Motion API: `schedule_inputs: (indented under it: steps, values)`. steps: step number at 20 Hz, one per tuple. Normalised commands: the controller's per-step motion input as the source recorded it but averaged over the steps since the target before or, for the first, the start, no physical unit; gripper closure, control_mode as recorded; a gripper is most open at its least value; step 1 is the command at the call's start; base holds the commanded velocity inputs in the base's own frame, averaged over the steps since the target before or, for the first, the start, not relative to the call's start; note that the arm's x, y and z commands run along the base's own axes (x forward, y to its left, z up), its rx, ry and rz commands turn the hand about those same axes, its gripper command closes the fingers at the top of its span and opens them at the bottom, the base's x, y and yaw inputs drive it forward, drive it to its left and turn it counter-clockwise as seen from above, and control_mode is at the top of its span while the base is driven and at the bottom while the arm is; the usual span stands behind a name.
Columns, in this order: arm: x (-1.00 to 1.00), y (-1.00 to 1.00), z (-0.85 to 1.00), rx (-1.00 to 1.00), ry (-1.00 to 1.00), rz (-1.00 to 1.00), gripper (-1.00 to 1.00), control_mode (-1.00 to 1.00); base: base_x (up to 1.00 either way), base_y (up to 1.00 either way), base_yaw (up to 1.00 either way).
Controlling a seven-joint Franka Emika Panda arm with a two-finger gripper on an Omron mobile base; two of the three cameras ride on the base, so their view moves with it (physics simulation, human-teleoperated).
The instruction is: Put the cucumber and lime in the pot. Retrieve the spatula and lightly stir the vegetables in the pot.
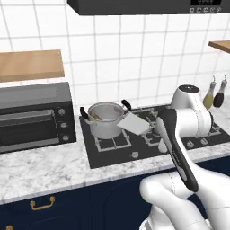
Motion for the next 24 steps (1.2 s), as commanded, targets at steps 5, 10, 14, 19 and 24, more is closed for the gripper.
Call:
schedule_inputs:
  steps: [5,10,14,19,24]
  values:
    - [0.0,0.0,0.0,0.0,0.0,0.0,1.0,1.0,0.4,0.53,0.0]
    - [0.0,0.0,0.0,0.0,0.0,0.0,1.0,1.0,0.24,0.14,0.0]
    - [0.0,0.0,0.0,0.0,0.0,0.0,1.0,1.0,0.02,0.51,0.0]
    - [0.0,0.0,0.0,0.0,0.0,0.0,1.0,1.0,0.1,0.45,0.0]
    - [0.09,-0.07,0.2,-0.01,0.01,0.0,1.0,-1.0,0.0,0.0,0.0]
